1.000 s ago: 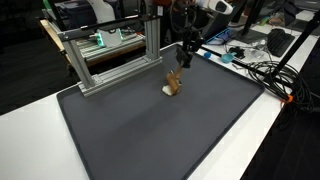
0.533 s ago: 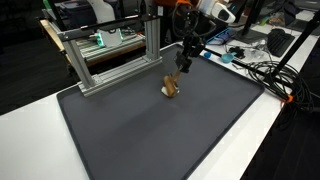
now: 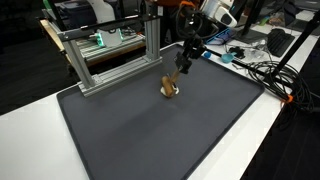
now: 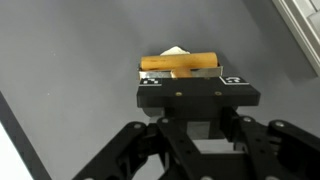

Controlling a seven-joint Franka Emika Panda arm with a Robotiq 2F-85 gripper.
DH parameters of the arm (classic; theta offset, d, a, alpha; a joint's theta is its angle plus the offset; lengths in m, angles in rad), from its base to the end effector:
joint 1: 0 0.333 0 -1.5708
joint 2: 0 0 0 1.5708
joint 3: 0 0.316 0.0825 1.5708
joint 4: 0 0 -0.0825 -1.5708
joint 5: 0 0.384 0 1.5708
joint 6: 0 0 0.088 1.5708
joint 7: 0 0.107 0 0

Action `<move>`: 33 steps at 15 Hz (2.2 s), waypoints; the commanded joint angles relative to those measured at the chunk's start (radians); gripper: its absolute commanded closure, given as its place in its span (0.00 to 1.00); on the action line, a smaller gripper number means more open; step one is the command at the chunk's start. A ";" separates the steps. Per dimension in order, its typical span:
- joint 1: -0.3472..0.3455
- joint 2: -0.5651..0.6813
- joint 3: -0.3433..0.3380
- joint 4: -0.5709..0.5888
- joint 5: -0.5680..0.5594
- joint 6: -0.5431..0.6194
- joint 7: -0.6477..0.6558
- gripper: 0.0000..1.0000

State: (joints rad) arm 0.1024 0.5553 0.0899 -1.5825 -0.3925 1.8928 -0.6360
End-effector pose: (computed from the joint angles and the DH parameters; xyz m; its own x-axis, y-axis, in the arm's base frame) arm 0.6615 0.0925 0.3009 0.5202 0.7693 -0.3709 0.8421 -0.5343 0.0729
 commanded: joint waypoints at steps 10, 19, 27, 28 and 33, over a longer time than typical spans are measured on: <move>-0.005 0.126 -0.039 0.111 -0.024 -0.138 0.069 0.79; -0.113 -0.102 -0.029 0.103 0.244 -0.190 0.206 0.79; -0.120 -0.125 -0.049 0.107 0.298 -0.174 0.341 0.79; -0.115 -0.117 -0.055 0.117 0.332 -0.200 0.441 0.79; -0.110 -0.098 -0.070 0.097 0.377 -0.167 0.686 0.79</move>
State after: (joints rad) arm -0.0164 0.4546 0.0435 -1.4798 -0.0686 1.7225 -0.0674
